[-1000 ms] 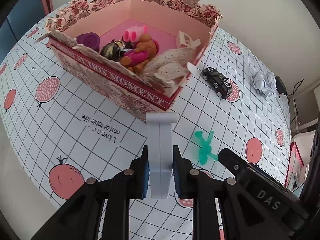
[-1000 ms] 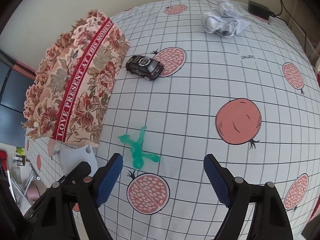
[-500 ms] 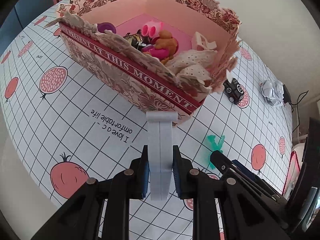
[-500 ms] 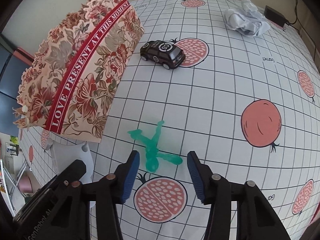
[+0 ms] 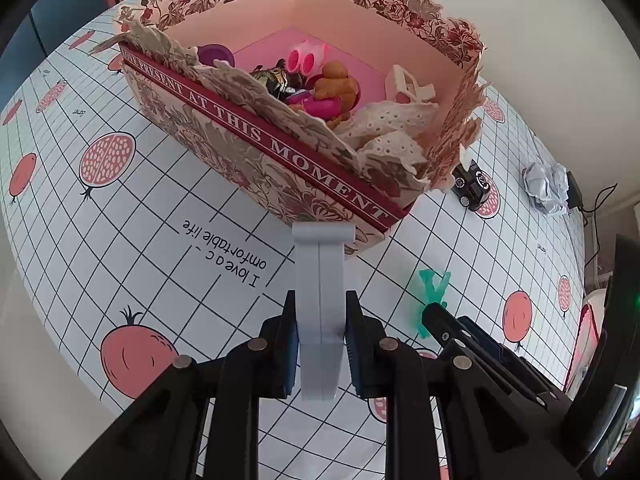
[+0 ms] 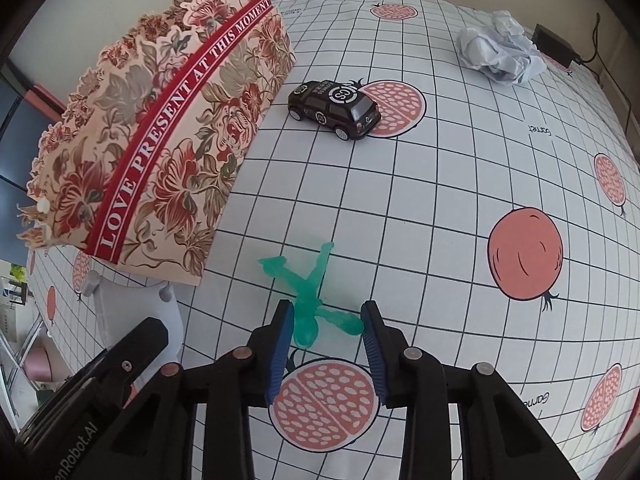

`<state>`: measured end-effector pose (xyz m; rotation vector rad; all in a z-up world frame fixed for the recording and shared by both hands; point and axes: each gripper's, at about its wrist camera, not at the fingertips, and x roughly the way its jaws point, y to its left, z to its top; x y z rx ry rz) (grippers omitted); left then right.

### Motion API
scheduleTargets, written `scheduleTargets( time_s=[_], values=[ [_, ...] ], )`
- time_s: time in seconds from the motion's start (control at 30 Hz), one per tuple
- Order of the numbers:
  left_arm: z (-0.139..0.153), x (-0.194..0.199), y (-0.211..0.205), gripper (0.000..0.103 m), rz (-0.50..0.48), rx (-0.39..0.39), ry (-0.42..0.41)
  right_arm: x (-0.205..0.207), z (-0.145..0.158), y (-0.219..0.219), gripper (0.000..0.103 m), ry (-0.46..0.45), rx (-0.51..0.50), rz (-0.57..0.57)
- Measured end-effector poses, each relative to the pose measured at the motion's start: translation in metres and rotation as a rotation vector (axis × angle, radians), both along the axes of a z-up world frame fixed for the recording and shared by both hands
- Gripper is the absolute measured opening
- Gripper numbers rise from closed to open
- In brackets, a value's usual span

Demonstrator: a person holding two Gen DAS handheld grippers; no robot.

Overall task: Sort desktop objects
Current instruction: 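Hold the white piece with the left tool while the right tool grasps the green figure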

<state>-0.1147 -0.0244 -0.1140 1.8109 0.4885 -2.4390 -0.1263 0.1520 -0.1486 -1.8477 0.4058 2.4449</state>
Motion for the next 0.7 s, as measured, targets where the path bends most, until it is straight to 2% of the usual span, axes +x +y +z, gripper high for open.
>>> scheduleTargets(
  time_s=[0.23, 0.3, 0.33, 0.37, 0.7],
  values=[
    [-0.001, -0.002, 0.005, 0.022, -0.001, -0.014, -0.002, 0.003, 0.001, 0.004, 0.033, 0.001, -0.017, 0.009],
    [0.000, -0.002, 0.007, 0.022, -0.001, -0.017, 0.001, 0.004, 0.004, 0.007, 0.026, 0.008, -0.033, 0.008],
    [0.000, -0.003, 0.008, 0.022, -0.002, -0.020, 0.001, 0.004, 0.006, 0.009, 0.016, 0.014, -0.041, 0.006],
    [0.000, -0.002, 0.009, 0.022, -0.007, -0.024, 0.002, 0.005, 0.008, 0.011, 0.011, 0.020, -0.046, 0.004],
    [-0.006, -0.003, 0.030, 0.022, -0.017, -0.042, 0.003, 0.007, 0.005, 0.025, 0.011, 0.013, -0.069, 0.009]
  ],
)
